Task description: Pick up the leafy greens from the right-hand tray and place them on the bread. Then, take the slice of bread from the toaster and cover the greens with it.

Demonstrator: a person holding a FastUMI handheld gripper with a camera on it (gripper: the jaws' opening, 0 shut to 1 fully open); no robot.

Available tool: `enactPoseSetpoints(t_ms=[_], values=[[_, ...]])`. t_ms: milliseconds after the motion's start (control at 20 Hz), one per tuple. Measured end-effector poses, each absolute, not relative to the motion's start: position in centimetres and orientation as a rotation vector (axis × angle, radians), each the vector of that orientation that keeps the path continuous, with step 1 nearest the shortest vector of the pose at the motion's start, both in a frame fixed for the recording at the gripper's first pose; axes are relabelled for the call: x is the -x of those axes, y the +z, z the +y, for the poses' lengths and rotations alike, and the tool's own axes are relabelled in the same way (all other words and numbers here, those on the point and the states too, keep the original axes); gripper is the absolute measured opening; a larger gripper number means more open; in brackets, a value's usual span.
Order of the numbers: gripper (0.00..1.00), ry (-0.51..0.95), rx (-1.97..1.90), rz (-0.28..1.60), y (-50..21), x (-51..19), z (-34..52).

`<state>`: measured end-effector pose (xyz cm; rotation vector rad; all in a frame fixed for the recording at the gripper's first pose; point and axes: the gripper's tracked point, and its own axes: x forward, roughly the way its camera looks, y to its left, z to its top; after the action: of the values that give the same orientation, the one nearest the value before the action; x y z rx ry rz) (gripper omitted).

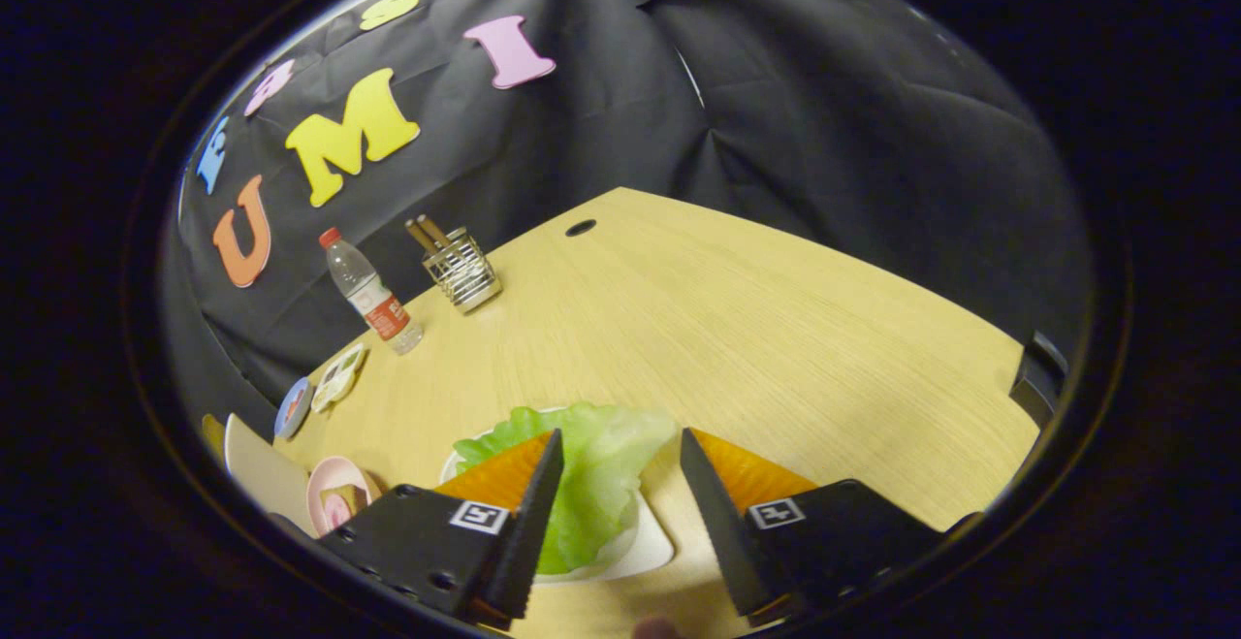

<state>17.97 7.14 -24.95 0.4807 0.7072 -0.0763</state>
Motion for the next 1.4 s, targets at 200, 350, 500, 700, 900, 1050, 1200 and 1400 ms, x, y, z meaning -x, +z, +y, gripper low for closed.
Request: enactPoseSetpoints(t_ms=[200, 350, 500, 700, 900, 1050, 1200, 1400], values=[[0.55, -0.088, -0.544, 0.712, -24.8, -18.3, 7.2], [0.30, -0.074, -0.541, 0.721, -24.8, -18.1, 7.3], [0.13, -0.053, -0.572, 0.714, -24.0, -18.1, 7.4], [0.00, -0.002, -0.567, 0.680, -22.6, -17.9, 8.0], [0.00, 0.031, -0.536, 0.611, -19.6, -17.6, 8.7], [0.00, 0.064, -0.543, 0.568, -17.0, -17.2, 9.6], [0.00, 0.087, -0.548, 0.528, -14.4, -16.9, 10.3], [0.00, 0.116, -0.531, 0.485, -11.4, -16.2, 11.3]])
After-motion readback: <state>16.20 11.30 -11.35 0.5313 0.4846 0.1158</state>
